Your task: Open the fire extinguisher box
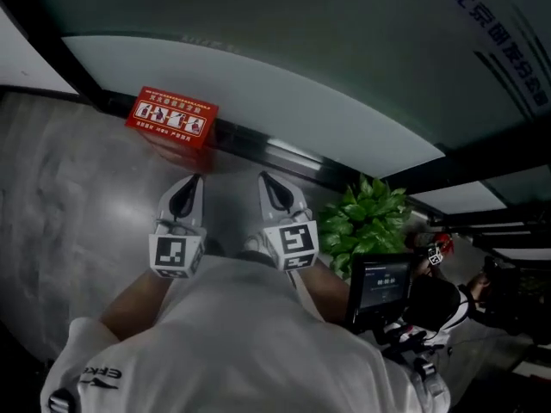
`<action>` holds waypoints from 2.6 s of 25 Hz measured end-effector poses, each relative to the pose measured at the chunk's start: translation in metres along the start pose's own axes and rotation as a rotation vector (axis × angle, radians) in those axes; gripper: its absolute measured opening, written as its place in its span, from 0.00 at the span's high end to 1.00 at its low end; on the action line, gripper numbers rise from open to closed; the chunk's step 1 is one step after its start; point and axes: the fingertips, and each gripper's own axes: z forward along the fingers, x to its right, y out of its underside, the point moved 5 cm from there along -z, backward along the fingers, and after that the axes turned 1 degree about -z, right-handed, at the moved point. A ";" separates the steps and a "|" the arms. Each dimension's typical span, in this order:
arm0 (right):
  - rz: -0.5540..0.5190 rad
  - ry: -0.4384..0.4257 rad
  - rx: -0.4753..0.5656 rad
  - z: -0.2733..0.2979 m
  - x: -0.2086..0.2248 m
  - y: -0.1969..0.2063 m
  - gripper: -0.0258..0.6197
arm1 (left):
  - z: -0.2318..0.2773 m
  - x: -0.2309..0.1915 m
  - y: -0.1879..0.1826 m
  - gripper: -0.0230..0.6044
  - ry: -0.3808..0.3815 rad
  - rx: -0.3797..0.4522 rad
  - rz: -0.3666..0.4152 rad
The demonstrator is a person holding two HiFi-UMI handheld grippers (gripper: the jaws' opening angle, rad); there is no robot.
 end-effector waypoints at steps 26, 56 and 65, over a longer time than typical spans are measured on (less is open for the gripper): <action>-0.454 -0.558 -0.163 0.267 -0.067 -0.014 0.94 | 0.066 -0.176 0.041 0.96 -0.565 -0.015 -0.192; -0.674 -1.027 -0.311 0.390 -0.133 0.059 0.94 | 0.069 -0.224 0.122 0.96 -1.066 -0.200 -0.381; -0.822 -0.879 -0.495 0.406 -0.115 0.159 0.94 | 0.092 -0.205 0.194 0.96 -1.029 -0.319 -0.489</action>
